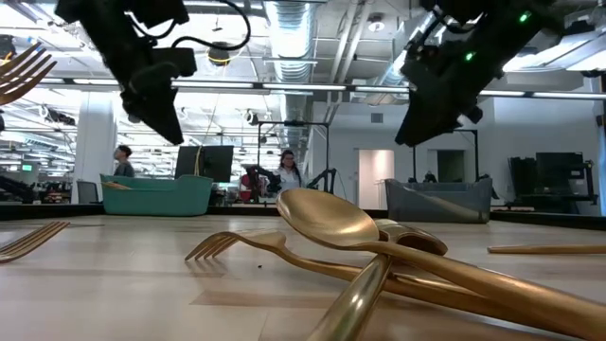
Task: Sort silverware by color (type)
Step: Put the right knife into the black bin
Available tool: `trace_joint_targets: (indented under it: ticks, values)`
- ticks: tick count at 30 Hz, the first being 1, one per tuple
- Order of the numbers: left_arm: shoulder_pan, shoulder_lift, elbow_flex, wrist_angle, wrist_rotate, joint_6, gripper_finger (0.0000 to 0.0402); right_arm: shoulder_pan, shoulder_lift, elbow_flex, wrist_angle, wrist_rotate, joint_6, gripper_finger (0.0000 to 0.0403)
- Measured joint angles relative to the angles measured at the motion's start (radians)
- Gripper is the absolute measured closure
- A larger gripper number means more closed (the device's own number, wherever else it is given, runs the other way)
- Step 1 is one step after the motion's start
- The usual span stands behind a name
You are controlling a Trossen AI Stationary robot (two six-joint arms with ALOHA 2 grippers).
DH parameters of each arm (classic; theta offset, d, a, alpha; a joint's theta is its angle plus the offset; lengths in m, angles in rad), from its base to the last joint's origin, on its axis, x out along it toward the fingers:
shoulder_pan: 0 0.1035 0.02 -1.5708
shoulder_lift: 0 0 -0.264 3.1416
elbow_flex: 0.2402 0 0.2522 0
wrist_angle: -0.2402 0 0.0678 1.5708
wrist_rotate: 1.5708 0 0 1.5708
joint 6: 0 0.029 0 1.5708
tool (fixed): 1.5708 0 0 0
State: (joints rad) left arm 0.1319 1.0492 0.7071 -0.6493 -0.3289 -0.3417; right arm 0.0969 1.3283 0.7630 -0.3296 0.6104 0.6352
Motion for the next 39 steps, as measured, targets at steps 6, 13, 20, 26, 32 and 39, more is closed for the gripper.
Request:
trace_joint_targets:
  ticks: [6,13,20,26,32,39]
  values:
    - [-0.19,0.0,-0.064,0.155,-0.111,-0.109,0.0298,-0.007,0.128,-0.001,0.073,-0.066,0.139,0.0223]
    - [-0.319,0.0,-0.123,0.509,-0.193,-0.007,0.0298,-0.014,0.266,0.001,0.203,-0.09,0.221,0.0223]
    - [-0.361,0.0,-0.235,0.751,-0.192,-0.012,0.0298,0.0,0.394,0.053,0.199,-0.135,0.308,0.0223]
    - [-0.373,0.0,-0.316,0.777,-0.197,-0.117,0.0298,0.009,0.47,0.125,0.152,-0.143,0.31,0.0223]
    - [-0.372,0.0,-0.333,0.779,-0.264,-0.206,0.0298,-0.008,0.546,0.213,0.076,-0.13,0.31,0.0223]
    - [-0.373,0.0,-0.333,0.775,-0.262,-0.203,0.0297,-0.002,0.569,0.293,-0.164,-0.127,0.302,0.0255]
